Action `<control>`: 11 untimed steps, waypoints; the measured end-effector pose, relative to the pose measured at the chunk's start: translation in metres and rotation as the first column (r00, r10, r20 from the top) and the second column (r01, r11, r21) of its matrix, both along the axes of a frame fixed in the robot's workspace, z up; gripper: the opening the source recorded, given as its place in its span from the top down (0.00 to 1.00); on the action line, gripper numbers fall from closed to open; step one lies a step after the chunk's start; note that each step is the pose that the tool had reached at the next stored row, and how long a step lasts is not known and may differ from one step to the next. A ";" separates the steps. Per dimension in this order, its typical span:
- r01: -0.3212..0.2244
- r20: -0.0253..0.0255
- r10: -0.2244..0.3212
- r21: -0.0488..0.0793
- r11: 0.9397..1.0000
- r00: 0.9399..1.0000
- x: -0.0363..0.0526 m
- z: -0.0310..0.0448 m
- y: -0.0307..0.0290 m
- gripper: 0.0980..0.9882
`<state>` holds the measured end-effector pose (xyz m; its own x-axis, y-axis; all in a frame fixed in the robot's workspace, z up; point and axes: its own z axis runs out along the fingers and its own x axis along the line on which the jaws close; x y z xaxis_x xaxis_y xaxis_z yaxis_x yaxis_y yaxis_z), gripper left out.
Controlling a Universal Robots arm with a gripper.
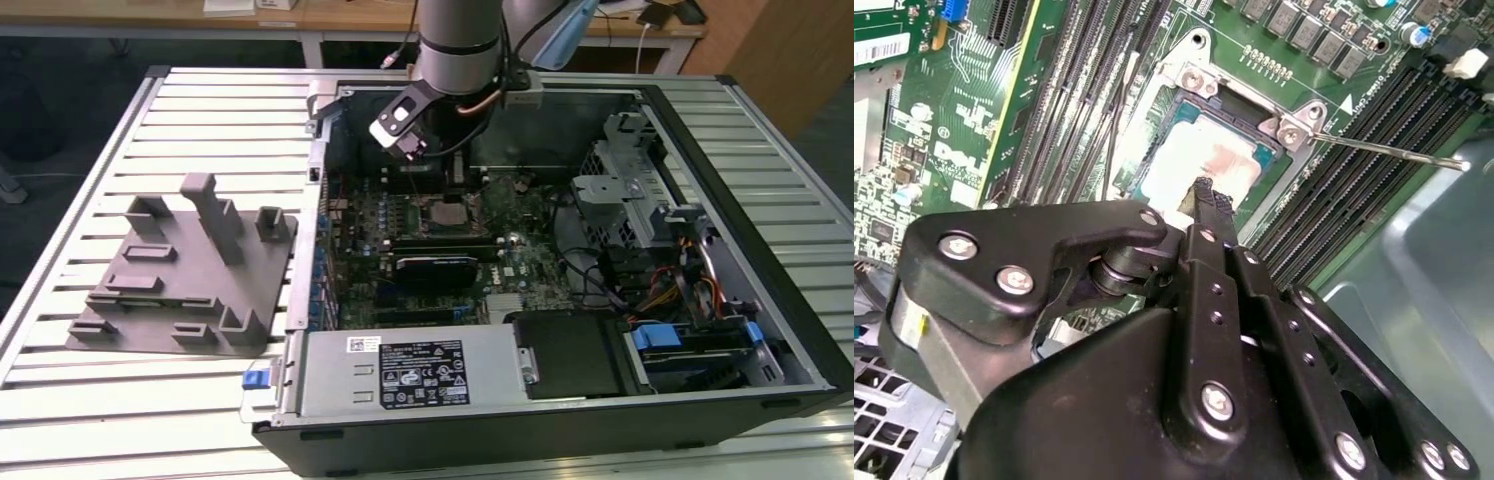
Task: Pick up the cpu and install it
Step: 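Place the cpu into insertion slot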
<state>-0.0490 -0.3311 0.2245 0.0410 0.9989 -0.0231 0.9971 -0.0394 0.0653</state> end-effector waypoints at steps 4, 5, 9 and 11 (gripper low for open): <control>0.000 0.000 0.000 0.000 1.000 1.000 0.0000 0.0033 0.0000 0.99; 0.000 0.000 0.000 0.000 1.000 1.000 0.0000 0.0042 0.0000 0.99; 0.000 0.000 0.000 0.000 1.000 1.000 0.0000 0.0092 0.0000 0.99; 0.000 0.000 0.000 0.000 1.000 1.000 0.0000 0.0120 0.0000 0.99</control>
